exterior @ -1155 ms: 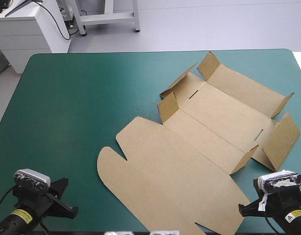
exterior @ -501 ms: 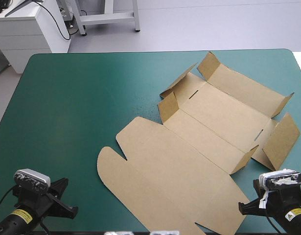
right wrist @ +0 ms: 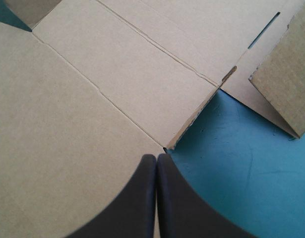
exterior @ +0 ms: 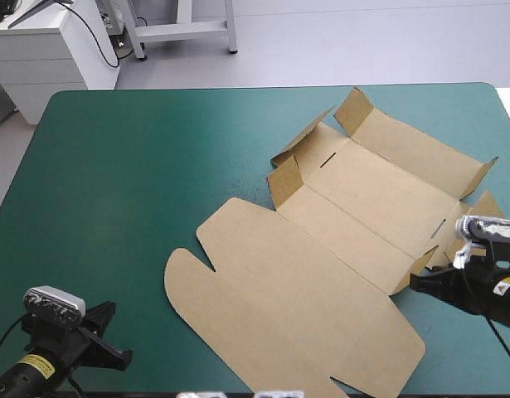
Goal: Fold the box
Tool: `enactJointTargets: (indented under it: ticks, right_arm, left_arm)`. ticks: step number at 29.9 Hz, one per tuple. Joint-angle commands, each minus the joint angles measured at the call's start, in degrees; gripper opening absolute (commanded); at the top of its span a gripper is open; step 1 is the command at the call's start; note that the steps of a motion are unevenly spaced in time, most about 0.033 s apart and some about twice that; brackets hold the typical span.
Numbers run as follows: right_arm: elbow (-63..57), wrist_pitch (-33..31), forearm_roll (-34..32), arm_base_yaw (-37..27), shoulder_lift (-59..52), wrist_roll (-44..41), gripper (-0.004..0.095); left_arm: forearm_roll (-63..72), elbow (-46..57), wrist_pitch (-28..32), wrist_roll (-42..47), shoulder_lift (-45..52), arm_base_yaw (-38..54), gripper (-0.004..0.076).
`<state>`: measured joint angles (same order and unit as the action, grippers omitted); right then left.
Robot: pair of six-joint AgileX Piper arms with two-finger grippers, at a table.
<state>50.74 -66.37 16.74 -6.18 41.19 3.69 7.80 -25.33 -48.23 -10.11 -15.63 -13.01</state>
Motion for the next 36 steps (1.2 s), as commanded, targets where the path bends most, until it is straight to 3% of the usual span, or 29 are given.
enactJointTargets:
  ticks: [1,6,9,14,19,30,32,36]
  right_arm:
    - [4.6,1.1,0.7,0.0,5.4,-5.0,-0.0017]
    - [6.2,-0.7,-0.3,0.0,12.6,-10.7,0.0035]
    - [7.2,-5.0,-2.0,0.0,17.3,-10.8,0.0149]
    - [7.3,-4.9,-2.0,0.0,24.5,-12.3,0.0375]
    - [7.3,-4.9,-2.0,0.0,30.5,-16.5,0.0425]
    - [7.3,-3.6,1.0,0.0,39.1,-18.8,0.0409]
    - [7.3,-3.0,1.6,0.0,39.7,-18.8,0.0324]
    - [7.3,-0.6,2.0,0.0,39.9,-18.6,-0.0027]
  left_arm:
    - [1.0,-1.3,3.6,0.4,-0.6,0.0,-0.0008]
    - [1.0,-1.3,3.6,0.3,-0.6,0.0,-0.0008]
    - [1.0,-1.3,3.6,0.3,-0.6,0.0,-0.0008]
    - [1.0,-1.3,3.6,0.3,-0.6,0.0,-0.0008]
    - [1.0,-1.3,3.6,0.3,-0.6,0.0,-0.0008]
    - [1.0,-1.3,3.6,0.3,-0.6,0.0,-0.0008]
    - [1.0,-1.3,3.6,0.3,-0.6,0.0,-0.0008]
    - [1.0,-1.3,3.6,0.3,-0.6,0.0,-0.0008]
